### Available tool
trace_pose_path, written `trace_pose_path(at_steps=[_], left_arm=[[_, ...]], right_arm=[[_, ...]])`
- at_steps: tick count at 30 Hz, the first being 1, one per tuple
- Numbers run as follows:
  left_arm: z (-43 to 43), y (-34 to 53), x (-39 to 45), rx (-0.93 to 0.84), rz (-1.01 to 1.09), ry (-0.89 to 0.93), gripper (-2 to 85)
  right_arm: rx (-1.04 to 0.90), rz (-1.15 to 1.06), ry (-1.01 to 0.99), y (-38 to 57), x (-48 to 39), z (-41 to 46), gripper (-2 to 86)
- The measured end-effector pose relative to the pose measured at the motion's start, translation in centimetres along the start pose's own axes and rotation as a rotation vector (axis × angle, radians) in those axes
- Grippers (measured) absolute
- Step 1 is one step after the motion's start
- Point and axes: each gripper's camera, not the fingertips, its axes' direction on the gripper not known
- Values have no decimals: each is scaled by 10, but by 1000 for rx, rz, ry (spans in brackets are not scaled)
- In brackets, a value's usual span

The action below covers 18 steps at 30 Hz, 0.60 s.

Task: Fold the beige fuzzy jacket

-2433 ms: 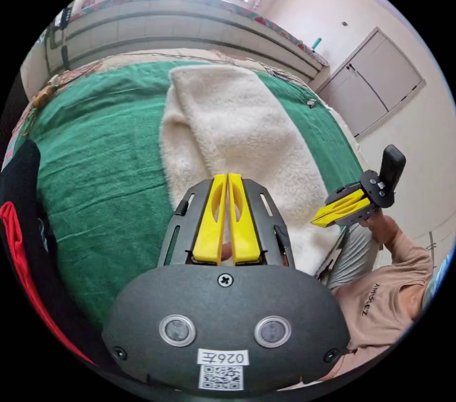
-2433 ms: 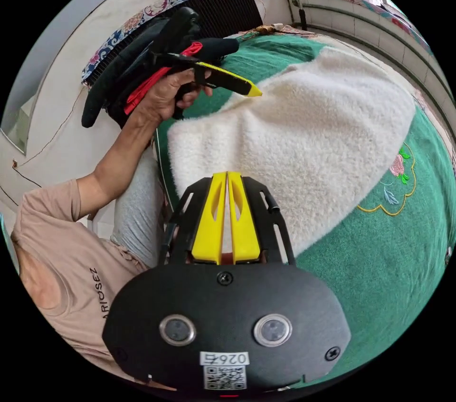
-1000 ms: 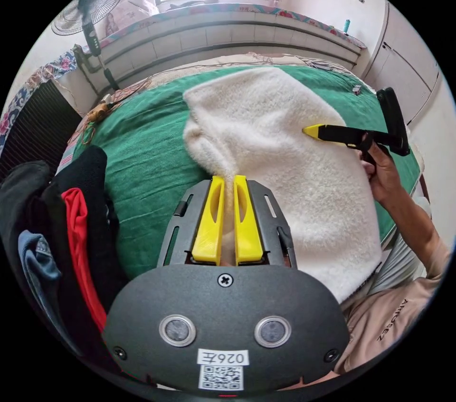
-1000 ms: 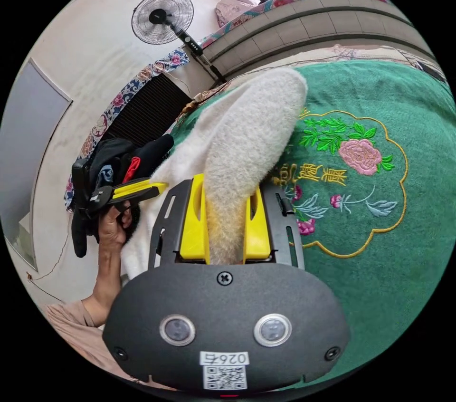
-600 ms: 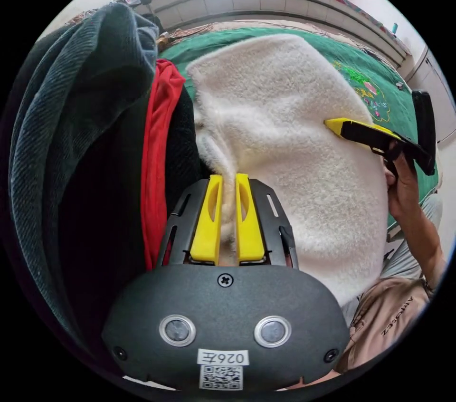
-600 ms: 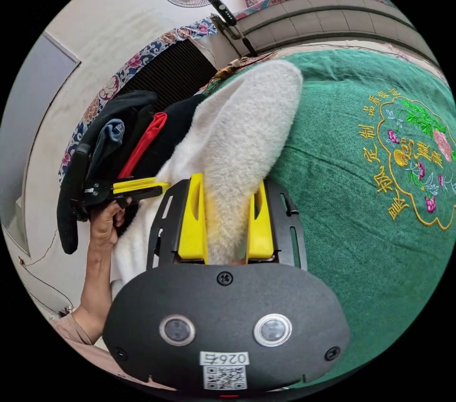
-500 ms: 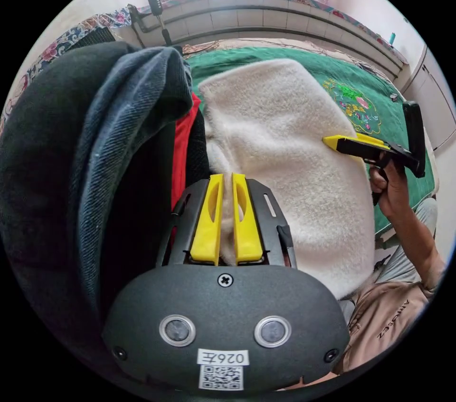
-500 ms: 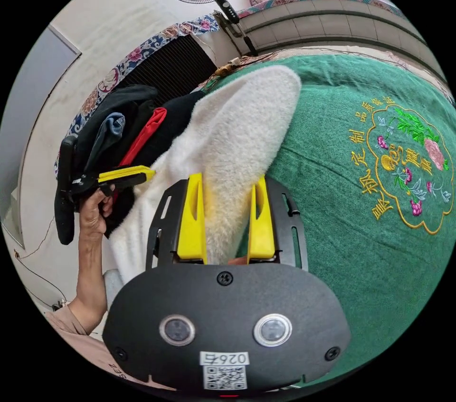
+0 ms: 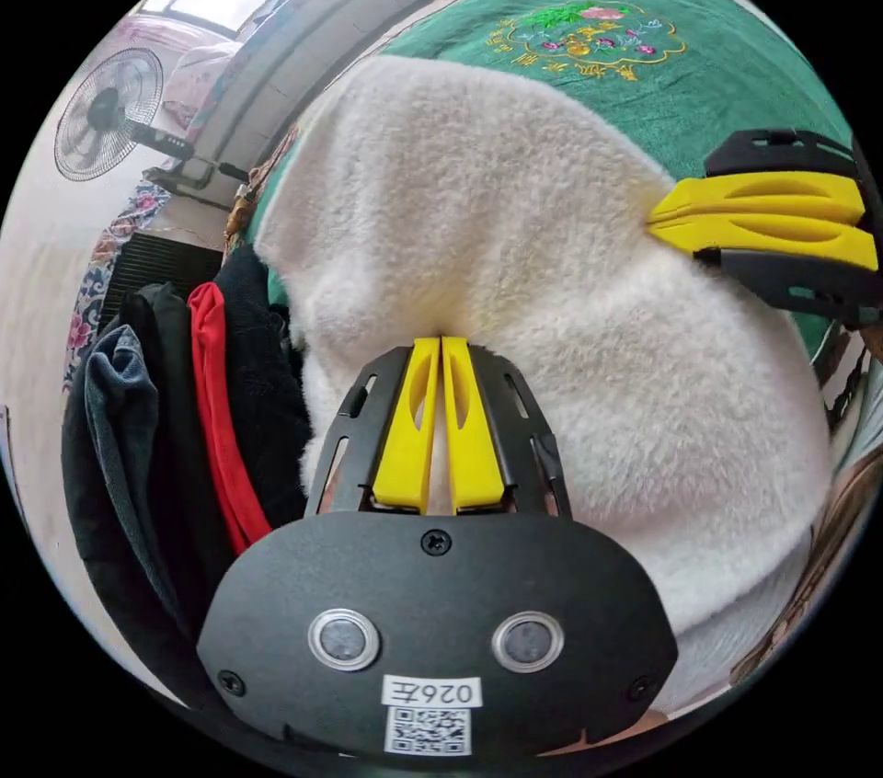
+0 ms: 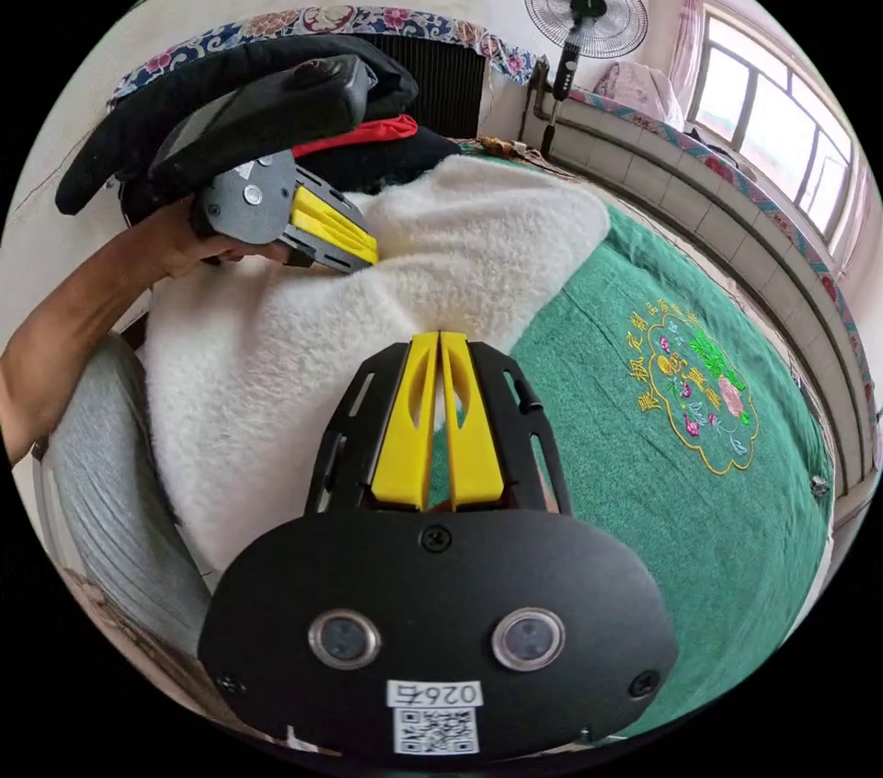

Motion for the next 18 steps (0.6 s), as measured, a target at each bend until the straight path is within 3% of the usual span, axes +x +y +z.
trace_pose_path(at_steps=[2, 4, 6, 7, 8, 9, 11, 14, 18], left_arm=[[-14, 8, -3, 32, -12, -8, -10], [-37, 24, -20, 124, -88, 24, -10], [-83, 68, -55, 439, -265, 98, -10], [-95, 84, -64, 556, -303, 138, -10], [-114, 120, -82, 817, -387, 241, -10], [-121, 158, -100, 1076, -481, 366, -10], [-115, 199, -122, 1340, -560, 536, -10], [-96, 223, -144, 1353, -636, 626, -9], [-66, 211, -161, 1011, -740, 513, -8]], right_arm=[[-42, 19, 0, -1, -2, -9, -11], [50, 20, 18, 6, -7, -40, -12], [371, 8, 8, 33, -14, -103, -12], [440, 8, 12, 41, -15, -117, -12], [542, 15, 33, 52, -16, -140, -12], [619, 3, 42, 61, -16, -156, -11], [649, -45, -21, 67, -15, -172, -10], [539, -66, -89, 63, -11, -186, -10], [509, 23, -82, 59, 4, -188, -10]])
